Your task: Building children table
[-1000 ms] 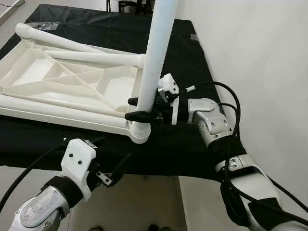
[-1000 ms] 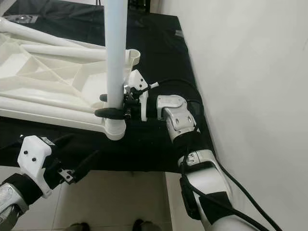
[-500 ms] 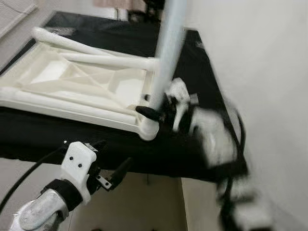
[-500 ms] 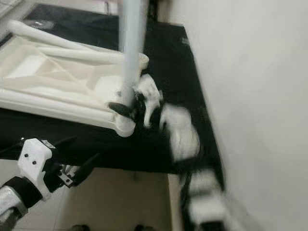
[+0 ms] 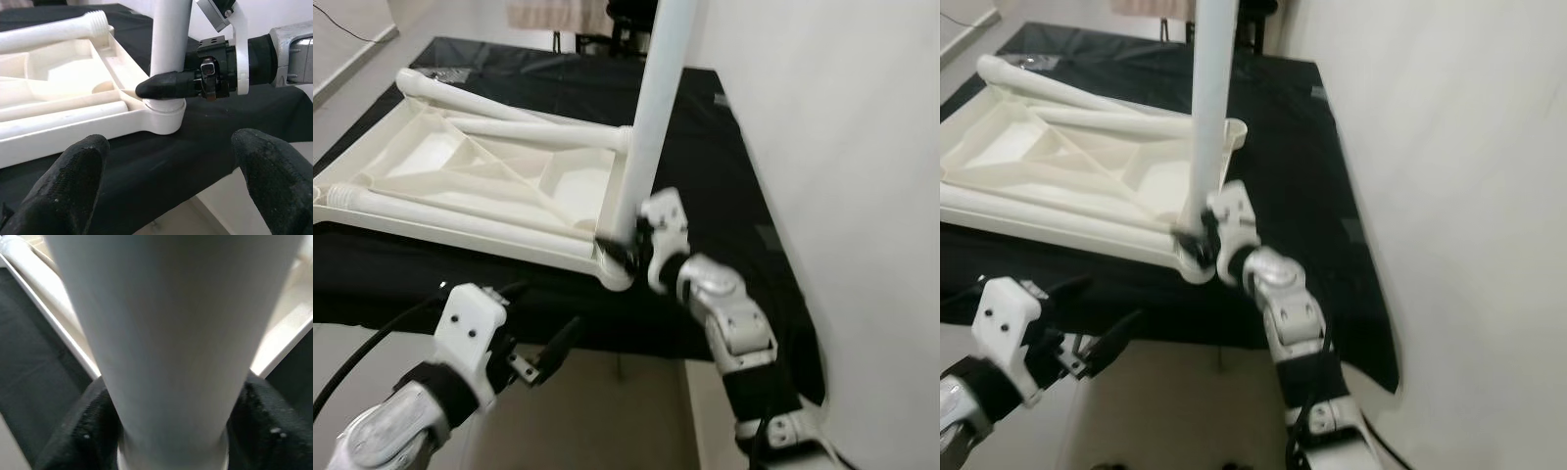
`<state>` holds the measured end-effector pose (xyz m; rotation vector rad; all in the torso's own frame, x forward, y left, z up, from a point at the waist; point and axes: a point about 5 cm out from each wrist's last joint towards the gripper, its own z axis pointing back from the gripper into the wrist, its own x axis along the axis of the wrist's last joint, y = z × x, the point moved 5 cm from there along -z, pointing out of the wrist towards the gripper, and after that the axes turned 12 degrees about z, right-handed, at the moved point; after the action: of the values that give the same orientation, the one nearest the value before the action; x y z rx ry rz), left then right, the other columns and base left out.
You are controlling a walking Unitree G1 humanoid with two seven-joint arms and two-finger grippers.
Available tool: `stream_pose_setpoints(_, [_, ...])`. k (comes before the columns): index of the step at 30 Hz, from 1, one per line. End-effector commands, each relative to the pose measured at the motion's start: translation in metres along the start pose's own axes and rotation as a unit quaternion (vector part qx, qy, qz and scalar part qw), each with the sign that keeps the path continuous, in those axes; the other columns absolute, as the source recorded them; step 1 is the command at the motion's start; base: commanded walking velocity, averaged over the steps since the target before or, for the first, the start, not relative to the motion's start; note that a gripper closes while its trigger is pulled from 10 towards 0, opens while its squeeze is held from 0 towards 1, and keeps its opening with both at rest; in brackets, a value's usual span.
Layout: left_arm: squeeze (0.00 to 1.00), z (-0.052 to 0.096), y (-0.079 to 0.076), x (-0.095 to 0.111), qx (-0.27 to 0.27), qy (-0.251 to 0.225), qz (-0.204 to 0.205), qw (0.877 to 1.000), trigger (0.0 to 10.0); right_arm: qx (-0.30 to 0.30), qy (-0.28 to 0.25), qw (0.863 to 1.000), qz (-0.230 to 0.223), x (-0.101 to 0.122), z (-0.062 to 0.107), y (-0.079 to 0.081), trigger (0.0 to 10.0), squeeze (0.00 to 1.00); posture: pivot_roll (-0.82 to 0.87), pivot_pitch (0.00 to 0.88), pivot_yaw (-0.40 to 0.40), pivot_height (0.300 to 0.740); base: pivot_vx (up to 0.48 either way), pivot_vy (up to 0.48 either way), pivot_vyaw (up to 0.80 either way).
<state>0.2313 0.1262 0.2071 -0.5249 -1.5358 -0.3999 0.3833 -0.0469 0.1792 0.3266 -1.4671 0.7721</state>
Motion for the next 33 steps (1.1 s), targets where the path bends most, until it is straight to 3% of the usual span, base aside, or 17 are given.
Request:
stream_pose_setpoints(1, [0.0, 0.0, -0.002, -0.003, -0.007, 0.009, -0.002, 1.0, 10.0, 0.023, -0.022, 1.0, 0.0, 0.013, 0.001, 0.0, 10.0, 1.0, 0.15, 0.228, -0.137, 0.74, 0.0, 0.0, 0.0])
stream_pose_setpoints(2, [0.0, -0.001, -0.002, -0.003, -0.007, 0.009, -0.001, 1.0, 10.0, 0.058, -0.05, 0.997, 0.011, 0.026, 0.0, 0.001, 10.0, 0.96, 0.15, 0.226, -0.141, 0.74, 0.0, 0.0, 0.0])
stream_pose_setpoints(3, [0.0, -0.001, -0.002, -0.004, -0.007, 0.009, 0.0, 1.0, 10.0, 0.096, -0.075, 0.992, 0.02, 0.035, 0.001, 0.003, 10.0, 0.0, 0.15, 0.225, -0.141, 0.74, 0.0, 0.0, 0.0])
stream_pose_setpoints(4, [0.0, -0.001, -0.002, -0.004, -0.007, 0.009, 0.0, 1.0, 10.0, 0.096, -0.075, 0.992, 0.02, 0.035, 0.001, 0.003, 10.0, 0.0, 0.15, 0.225, -0.141, 0.74, 0.0, 0.0, 0.0])
stream_pose_setpoints(5, [0.0, -0.002, -0.002, -0.004, -0.007, 0.008, 0.0, 1.0, 10.0, 0.138, -0.1, 0.984, 0.041, 0.044, 0.003, 0.007, 10.0, 0.0, 0.15, 0.225, -0.141, 0.74, 0.0, 0.0, 0.0])
stream_pose_setpoints(7, [0.0, -0.002, -0.002, -0.003, -0.006, 0.007, 0.0, 1.0, 10.0, 0.252, -0.121, 0.955, 0.1, 0.047, 0.014, 0.021, 10.0, 0.0, 0.17, 0.224, -0.141, 0.74, 0.0, 0.0, 0.0])
stream_pose_setpoints(8, [0.0, -0.002, -0.003, -0.003, -0.006, 0.007, 0.0, 1.0, 10.0, 0.319, -0.117, 0.933, 0.119, 0.045, 0.021, 0.026, 10.0, 0.0, 0.17, 0.224, -0.141, 0.74, 0.0, 0.0, 0.0])
stream_pose_setpoints(14, [0.0, 0.0, -0.004, -0.006, -0.01, 0.013, 0.002, 1.0, 10.0, 0.336, -0.103, 0.927, 0.132, 0.044, 0.012, 0.021, 10.0, 0.0, 0.19, 0.226, -0.141, 0.74, 0.0, 0.0, 0.0])
stream_pose_setpoints(15, [0.0, 0.001, -0.005, -0.008, -0.011, 0.02, 0.001, 1.0, 10.0, 0.353, -0.105, 0.923, 0.113, 0.048, 0.008, 0.019, 0.0, 0.0, 0.2, 0.228, -0.139, 0.74, 0.0, 0.0, 0.0])
stream_pose_setpoints(20, [0.0, 0.003, -0.005, -0.008, -0.01, 0.021, 0.0, 1.0, 10.0, 0.365, -0.106, 0.919, 0.11, 0.051, 0.008, 0.017, 0.0, 0.0, 0.21, 0.232, -0.139, 0.74, 0.0, 0.0, 0.0])
stream_pose_setpoints(25, [0.0, 0.004, -0.004, -0.006, -0.005, 0.019, -0.001, 1.0, 10.0, 0.351, -0.096, 0.924, 0.114, 0.047, 0.006, 0.007, 0.0, 0.0, 0.2, 0.234, -0.141, 0.74, 0.0, 0.0, 0.0])
stream_pose_setpoints(27, [0.0, 0.004, -0.004, -0.006, -0.005, 0.019, -0.001, 1.0, 10.0, 0.313, -0.086, 0.94, 0.102, 0.036, 0.006, -0.004, 0.0, 0.0, 0.19, 0.239, -0.143, 0.74, 0.0, 0.0, 0.0])
stream_pose_setpoints(28, [0.0, 0.004, -0.004, -0.006, -0.005, 0.019, -0.001, 1.0, 10.0, 0.313, -0.086, 0.94, 0.102, 0.036, 0.006, -0.004, 0.0, 0.0, 0.19, 0.239, -0.143, 0.74, 0.0, 0.0, 0.0])
stream_pose_setpoints(33, [0.0, 0.005, -0.005, -0.005, -0.006, 0.018, -0.001, 1.0, 10.0, 0.223, -0.085, 0.97, 0.039, 0.008, 0.015, -0.02, 0.0, 0.0, 0.19, 0.243, -0.148, 0.74, 0.0, 0.0, 0.0])
